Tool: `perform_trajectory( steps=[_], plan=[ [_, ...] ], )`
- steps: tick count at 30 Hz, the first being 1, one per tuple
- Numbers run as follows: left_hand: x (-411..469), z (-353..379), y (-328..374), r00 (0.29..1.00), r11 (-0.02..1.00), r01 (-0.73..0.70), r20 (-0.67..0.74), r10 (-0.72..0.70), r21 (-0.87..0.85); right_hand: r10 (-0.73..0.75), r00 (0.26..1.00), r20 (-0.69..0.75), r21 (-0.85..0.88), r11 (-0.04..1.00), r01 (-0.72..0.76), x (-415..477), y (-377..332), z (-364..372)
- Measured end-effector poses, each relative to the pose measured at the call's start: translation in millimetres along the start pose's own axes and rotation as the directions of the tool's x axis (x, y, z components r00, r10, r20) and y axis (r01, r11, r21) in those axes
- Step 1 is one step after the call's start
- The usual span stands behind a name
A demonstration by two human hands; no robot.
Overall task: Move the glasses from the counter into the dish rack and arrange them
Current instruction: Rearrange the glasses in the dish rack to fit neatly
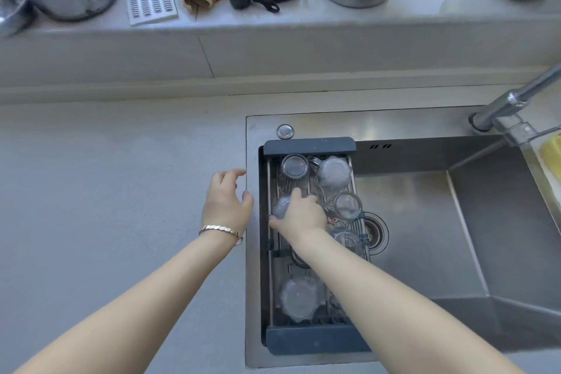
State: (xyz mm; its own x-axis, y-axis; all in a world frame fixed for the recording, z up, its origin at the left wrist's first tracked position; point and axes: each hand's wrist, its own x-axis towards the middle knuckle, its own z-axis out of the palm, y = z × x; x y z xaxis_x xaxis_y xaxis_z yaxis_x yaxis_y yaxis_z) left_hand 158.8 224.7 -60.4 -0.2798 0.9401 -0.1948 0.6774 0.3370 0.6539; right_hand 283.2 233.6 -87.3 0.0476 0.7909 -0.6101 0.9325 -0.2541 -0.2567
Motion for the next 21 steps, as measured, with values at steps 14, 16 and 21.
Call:
perform_trajectory(
  steps=[14,16,21],
  plan=[
    [10.8,-13.4,25.7,0.673,0.740,-0.657,0.553,0.491,0.143,-0.575,0.817,0.042,-0.208,0.795,0.570,-39.7,47.0,-60.5],
    [13.2,-9.1,30.4,0.646,0.731,-0.670,0.586,0.490,0.128,-0.629,0.773,0.079,-0.219,0.746,0.629,-37.2,48.9,-66.7],
    [17.2,-3.0,30.5,0.737,0.787,-0.598,0.490,0.465,0.153,-0.635,0.772,0.005,-0.077,0.770,0.633,-34.9,55.4,-68.3]
  ],
)
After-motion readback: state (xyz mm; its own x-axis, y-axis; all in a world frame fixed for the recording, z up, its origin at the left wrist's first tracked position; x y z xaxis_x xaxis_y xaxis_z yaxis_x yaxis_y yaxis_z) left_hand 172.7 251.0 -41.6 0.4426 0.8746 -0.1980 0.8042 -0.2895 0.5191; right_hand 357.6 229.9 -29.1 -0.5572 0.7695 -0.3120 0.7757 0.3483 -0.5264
